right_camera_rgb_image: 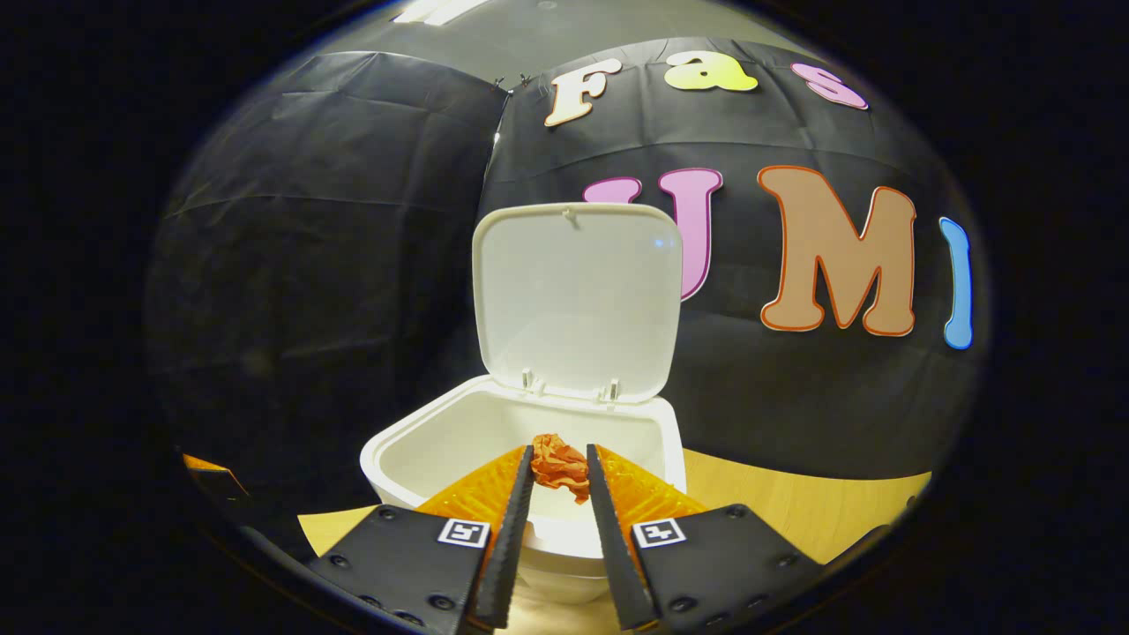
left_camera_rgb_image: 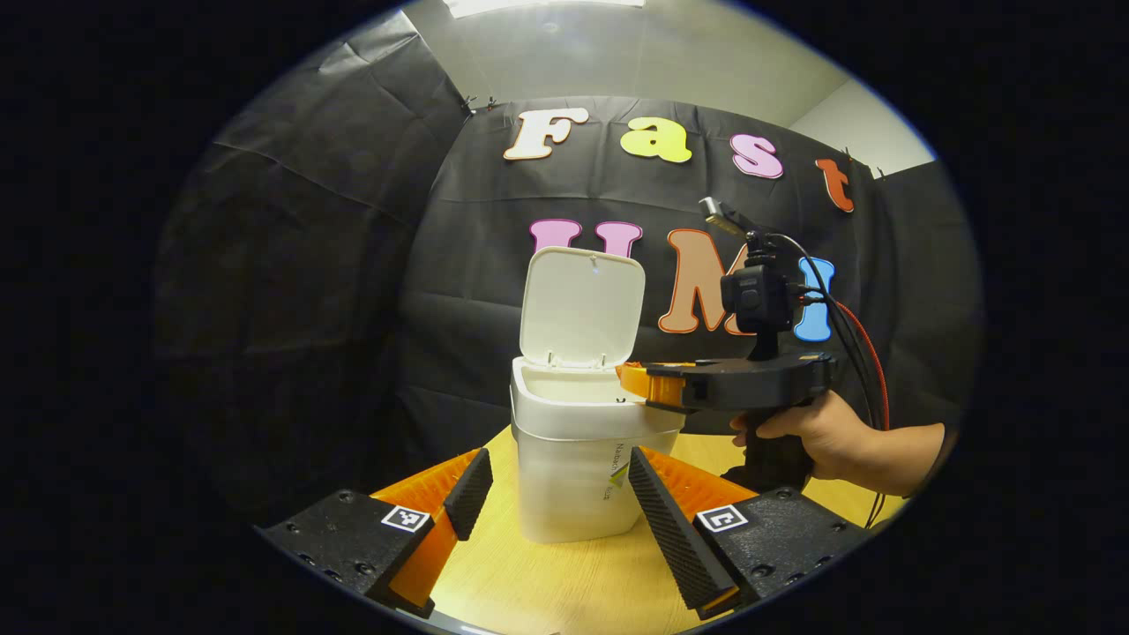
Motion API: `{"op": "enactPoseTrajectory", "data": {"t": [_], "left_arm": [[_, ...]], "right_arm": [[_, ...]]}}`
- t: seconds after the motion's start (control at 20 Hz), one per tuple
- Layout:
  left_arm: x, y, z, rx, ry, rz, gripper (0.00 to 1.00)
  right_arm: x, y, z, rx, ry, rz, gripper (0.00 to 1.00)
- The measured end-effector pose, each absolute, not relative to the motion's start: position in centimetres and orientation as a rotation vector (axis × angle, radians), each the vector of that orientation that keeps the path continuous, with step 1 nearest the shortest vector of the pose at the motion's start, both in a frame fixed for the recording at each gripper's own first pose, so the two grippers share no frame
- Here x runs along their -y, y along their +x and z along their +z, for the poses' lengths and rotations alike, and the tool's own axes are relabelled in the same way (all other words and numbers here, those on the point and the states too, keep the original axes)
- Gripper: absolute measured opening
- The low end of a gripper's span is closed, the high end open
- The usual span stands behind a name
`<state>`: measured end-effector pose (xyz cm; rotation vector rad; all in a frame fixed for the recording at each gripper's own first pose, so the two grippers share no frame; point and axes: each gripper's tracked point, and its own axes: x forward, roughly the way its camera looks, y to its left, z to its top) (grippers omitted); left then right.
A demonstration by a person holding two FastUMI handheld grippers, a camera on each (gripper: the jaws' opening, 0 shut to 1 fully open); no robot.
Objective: Press the lid of the desktop garbage bin to open it, pick up the crumpled paper on the desktop and throw it into the bin, then pick up the pop can on the desktop and drop it into the bin, and finally close the garbage bin lid.
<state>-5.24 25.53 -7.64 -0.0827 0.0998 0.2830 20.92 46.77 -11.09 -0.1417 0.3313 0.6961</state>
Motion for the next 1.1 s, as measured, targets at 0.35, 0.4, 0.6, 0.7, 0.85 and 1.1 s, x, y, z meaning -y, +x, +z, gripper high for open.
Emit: {"op": "enactPoseTrajectory", "data": {"t": [0.35, 0.4, 0.6, 0.7, 0.85, 1.1], "left_arm": [[-24.5, -4.2, -8.2, -0.107, -0.081, 0.25, 0.92], [-24.0, -4.1, -8.2, -0.107, -0.082, 0.241, 0.94], [-20.8, -2.9, -8.0, -0.101, -0.078, 0.192, 0.94], [-19.1, -2.2, -8.3, -0.105, -0.083, 0.163, 0.94], [-15.9, -1.3, -8.6, -0.113, -0.078, 0.11, 0.94], [-10.2, 0.6, -9.5, -0.124, -0.066, 0.015, 0.94]], "right_arm": [[-44.2, 20.4, -9.4, -0.279, -0.123, 0.665, 0.84], [-43.4, 20.2, -8.5, -0.256, -0.121, 0.652, 0.87], [-37.2, 18.7, -4.6, -0.161, -0.072, 0.575, 0.88], [-33.4, 18.2, -2.7, -0.114, -0.048, 0.523, 0.88], [-26.8, 17.1, -1.3, -0.072, -0.037, 0.431, 0.88], [-15.7, 15.6, -1.0, -0.045, -0.047, 0.264, 0.89]]}}
